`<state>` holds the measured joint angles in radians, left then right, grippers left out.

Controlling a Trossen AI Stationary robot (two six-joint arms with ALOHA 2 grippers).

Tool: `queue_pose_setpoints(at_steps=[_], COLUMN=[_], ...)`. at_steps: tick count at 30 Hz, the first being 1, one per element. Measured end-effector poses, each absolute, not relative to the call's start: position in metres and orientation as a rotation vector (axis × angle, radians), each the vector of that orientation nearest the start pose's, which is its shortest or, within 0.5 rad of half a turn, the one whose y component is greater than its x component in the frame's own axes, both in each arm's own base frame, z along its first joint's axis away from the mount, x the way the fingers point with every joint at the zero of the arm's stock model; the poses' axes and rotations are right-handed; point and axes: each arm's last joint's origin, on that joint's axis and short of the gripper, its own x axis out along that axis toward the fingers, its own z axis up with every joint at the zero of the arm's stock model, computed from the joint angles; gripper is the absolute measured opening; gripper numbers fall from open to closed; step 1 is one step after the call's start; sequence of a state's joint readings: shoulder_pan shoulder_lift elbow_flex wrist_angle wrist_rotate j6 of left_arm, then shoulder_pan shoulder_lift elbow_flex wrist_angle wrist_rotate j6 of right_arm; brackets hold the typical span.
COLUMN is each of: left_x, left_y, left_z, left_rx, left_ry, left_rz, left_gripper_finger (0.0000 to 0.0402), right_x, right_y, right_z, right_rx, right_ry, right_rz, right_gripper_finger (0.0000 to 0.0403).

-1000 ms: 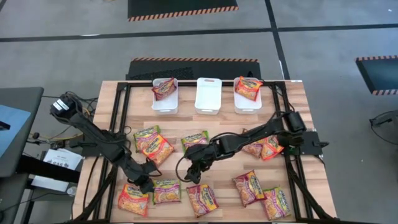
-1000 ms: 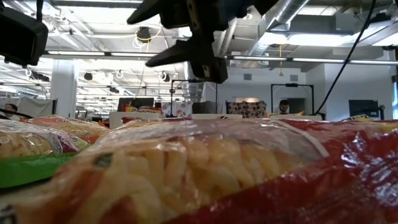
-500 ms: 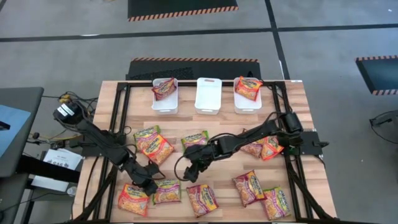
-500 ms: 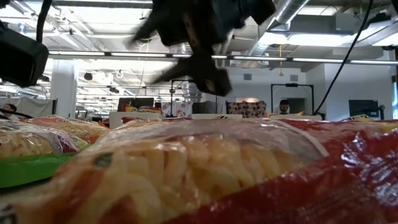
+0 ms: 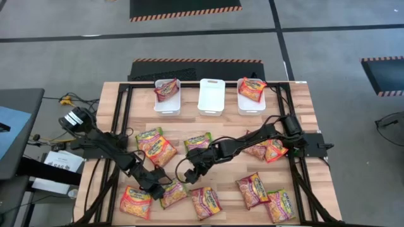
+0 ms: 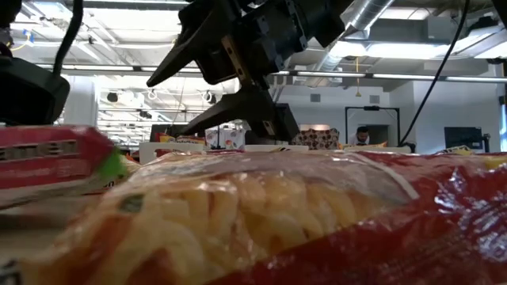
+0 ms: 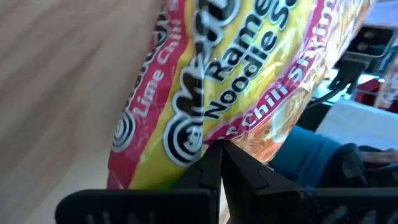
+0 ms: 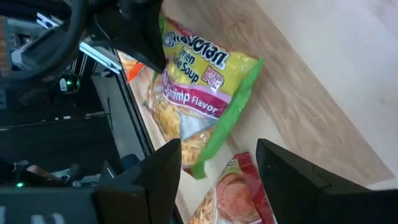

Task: Sort Maruchan noodles
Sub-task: Put the green noodle pack into the middle white bin

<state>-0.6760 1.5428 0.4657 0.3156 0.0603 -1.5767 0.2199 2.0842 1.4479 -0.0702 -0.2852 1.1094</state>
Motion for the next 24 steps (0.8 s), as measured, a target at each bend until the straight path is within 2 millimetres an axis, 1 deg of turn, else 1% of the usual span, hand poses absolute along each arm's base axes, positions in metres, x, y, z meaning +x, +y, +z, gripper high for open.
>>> queue_pose_setpoints(at_steps=[10, 20, 24], left_x=[0.204, 0.212, 0.215], left_y=[-0.148, -0.135, -0.130], left_z=[0.110, 0.110, 0.110], left_rx=[-1.191, -1.170, -1.161], left_ry=[1.026, 0.985, 0.974], left_rz=[0.105, 0.127, 0.132], left_gripper_finger=[0.0000, 0.0000, 0.0000], right_x=[0.443, 0.444, 0.441], right_y=[0.105, 0.100, 0.097], right_z=[0.174, 0.174, 0.170], right_rx=[1.075, 1.101, 1.109], right_ry=[0.904, 0.892, 0.909], right_rz=[0.017, -0.023, -0.100], right_gripper_finger=[0.0234, 0.0234, 0.0234])
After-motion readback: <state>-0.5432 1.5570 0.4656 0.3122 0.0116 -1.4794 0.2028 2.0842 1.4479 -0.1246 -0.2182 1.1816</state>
